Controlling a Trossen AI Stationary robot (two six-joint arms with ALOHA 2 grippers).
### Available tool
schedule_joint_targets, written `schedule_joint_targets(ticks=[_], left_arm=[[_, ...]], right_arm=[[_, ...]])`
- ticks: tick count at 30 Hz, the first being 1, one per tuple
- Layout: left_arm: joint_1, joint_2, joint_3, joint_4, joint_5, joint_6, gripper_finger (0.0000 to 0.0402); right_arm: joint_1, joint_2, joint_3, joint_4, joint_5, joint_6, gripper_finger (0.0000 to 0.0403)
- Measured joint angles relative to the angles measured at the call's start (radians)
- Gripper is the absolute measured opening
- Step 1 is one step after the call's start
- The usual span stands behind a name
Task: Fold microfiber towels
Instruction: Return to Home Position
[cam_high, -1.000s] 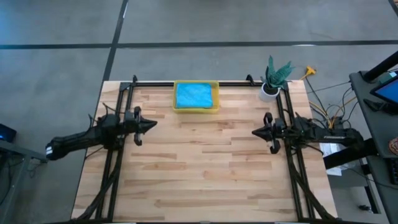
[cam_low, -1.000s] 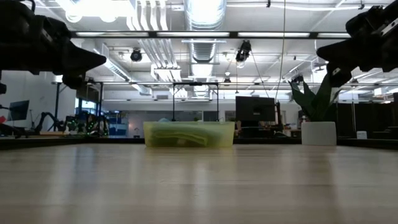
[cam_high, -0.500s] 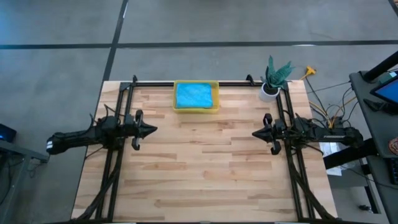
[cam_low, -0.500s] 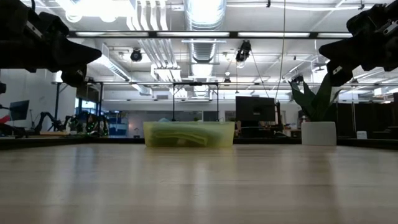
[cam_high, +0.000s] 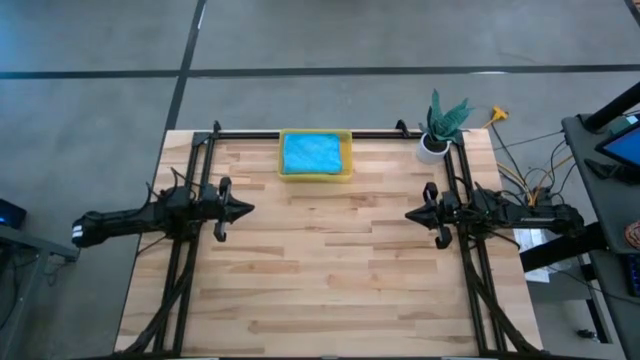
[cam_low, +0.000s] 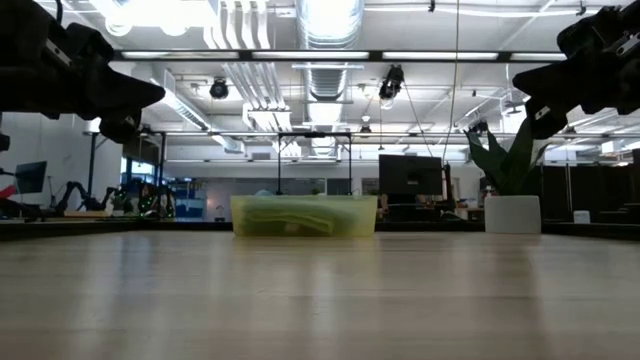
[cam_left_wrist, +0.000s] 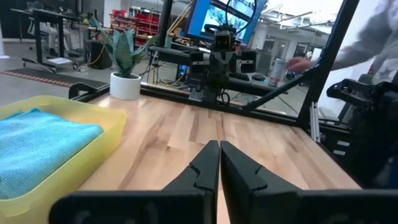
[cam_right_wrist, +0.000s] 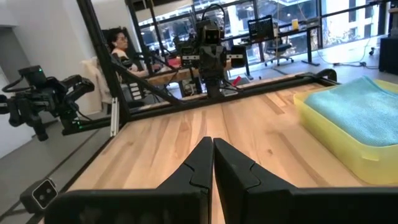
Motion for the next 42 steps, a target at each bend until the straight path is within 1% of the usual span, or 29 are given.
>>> schedule_joint_targets(ticks=[42], left_arm=[[0.0, 0.016, 0.0, 0.002, -0.004, 0.0, 0.0]], right_arm=[[0.0, 0.008, 0.0, 0.0, 0.0, 0.0, 0.0009]])
